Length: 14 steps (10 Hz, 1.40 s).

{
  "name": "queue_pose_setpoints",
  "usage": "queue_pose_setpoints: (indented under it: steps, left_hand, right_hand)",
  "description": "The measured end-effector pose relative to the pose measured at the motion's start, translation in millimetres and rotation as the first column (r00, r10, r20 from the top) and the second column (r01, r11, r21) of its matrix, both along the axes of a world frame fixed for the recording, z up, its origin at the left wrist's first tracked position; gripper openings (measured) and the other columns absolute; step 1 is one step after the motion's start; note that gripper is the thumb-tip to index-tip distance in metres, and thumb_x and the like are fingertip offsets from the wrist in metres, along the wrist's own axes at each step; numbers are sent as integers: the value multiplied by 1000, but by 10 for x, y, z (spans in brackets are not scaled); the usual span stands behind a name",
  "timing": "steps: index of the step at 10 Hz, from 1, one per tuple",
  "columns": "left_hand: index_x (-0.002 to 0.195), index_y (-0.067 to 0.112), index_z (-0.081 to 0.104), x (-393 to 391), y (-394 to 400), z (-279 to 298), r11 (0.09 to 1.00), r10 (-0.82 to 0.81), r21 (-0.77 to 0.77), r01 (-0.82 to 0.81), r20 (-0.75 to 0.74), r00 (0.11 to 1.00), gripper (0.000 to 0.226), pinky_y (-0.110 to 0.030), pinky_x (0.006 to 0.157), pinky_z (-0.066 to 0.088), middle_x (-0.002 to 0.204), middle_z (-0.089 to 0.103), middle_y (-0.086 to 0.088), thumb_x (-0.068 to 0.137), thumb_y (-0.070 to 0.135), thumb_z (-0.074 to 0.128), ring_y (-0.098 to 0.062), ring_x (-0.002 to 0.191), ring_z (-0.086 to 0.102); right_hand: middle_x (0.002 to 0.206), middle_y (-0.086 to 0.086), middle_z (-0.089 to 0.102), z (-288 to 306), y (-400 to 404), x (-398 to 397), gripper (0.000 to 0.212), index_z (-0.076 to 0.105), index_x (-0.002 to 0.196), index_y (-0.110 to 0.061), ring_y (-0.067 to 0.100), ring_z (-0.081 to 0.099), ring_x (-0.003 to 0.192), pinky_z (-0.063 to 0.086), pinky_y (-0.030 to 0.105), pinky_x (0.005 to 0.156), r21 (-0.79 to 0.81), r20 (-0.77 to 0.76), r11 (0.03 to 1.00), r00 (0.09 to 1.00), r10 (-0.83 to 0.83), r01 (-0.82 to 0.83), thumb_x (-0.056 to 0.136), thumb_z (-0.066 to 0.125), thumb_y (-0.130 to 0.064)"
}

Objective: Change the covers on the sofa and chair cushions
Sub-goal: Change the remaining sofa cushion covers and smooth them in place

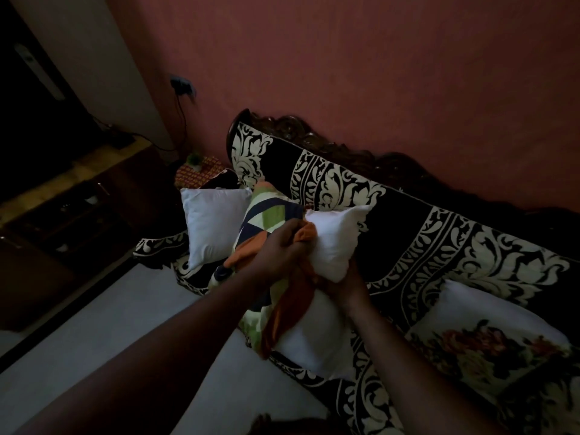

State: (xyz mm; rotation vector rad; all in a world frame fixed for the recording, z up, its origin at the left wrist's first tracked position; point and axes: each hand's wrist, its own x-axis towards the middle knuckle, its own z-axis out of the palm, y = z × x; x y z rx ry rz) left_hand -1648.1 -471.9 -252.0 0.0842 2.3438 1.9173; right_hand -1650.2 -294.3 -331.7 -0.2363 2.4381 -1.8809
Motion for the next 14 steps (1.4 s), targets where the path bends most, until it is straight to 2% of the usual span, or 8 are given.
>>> queue_pose_setpoints:
  steps: [2, 4, 6, 7, 9, 11, 12, 14]
  left_hand:
    - [106, 14, 61, -24, -100, 118, 961, 92, 260, -95, 23, 996, 11, -29, 71, 52, 93, 64, -7, 100, 8, 55, -16, 84, 63]
    - [101, 18, 56, -31, -1, 73, 1000, -10, -22, 8, -85, 996, 12, -21, 72, 44, 90, 54, 8, 99, 6, 53, -2, 80, 50]
    - [141, 32, 38, 94, -164, 21, 859, 58, -483, -172, -243, 968, 69, -39, 96, 50, 130, 58, 3, 86, 55, 73, -13, 114, 57]
    - [147, 32, 32, 299, -392, -272, 736, 130, -618, -276, -271, 954, 99, -41, 101, 44, 142, 46, 2, 69, 83, 68, -16, 126, 48]
    - [106, 24, 46, 517, -563, -666, 714, 164, -661, -231, -163, 973, 42, -37, 66, 48, 89, 58, 5, 93, 64, 53, -18, 79, 58]
    - [88, 22, 52, 434, -447, -473, 770, -114, -632, 88, -1, 994, 19, -42, 66, 55, 79, 67, 2, 101, 34, 58, -20, 69, 63]
    - [101, 17, 63, 580, -235, -358, 889, -288, -319, 328, 166, 943, 14, -35, 66, 55, 85, 68, 4, 102, 30, 60, -11, 70, 62]
    - [84, 43, 64, 411, -17, -34, 906, -264, -340, 254, 17, 964, 24, -32, 66, 54, 77, 68, 15, 97, 60, 52, -3, 69, 64]
  right_hand:
    - [120, -10, 69, -185, 69, 67, 72, 60, 123, -37, 0, 68, 104, 57, 25, 84, 137, -75, 991, 997, 2, 9, 58, 90, -44]
    - [142, 13, 52, -234, -377, -367, 48, 38, 141, -11, 30, 47, 126, 46, 41, 104, 549, -494, 820, 855, 160, 164, 99, 44, -34]
    - [107, -3, 76, -87, -298, -308, 40, 70, 114, -31, 20, 71, 101, 57, 40, 88, -261, 294, 934, 941, -166, 246, 79, 82, -46]
    - [108, 4, 76, 108, -235, -251, 36, 72, 116, -16, 23, 72, 102, 59, 38, 85, -482, 324, 780, 908, -265, 400, 81, 79, -16]
    - [125, 8, 70, 88, -114, -417, 48, 64, 130, -6, 25, 67, 115, 57, 38, 96, -561, 333, 636, 848, -413, 530, 83, 74, -2]
    - [119, -6, 68, 233, 2, -528, 60, 60, 129, -23, 14, 67, 109, 53, 42, 100, -414, 299, 629, 751, -589, 658, 74, 77, -42]
    - [123, -5, 67, 252, 51, -636, 56, 57, 132, -22, 14, 66, 112, 52, 39, 100, -450, 260, 549, 692, -674, 704, 83, 69, -47]
    - [141, 14, 57, 105, 41, -601, 43, 49, 141, -5, 23, 56, 129, 44, 18, 103, -269, 138, 796, 840, -525, 542, 100, 60, -8]
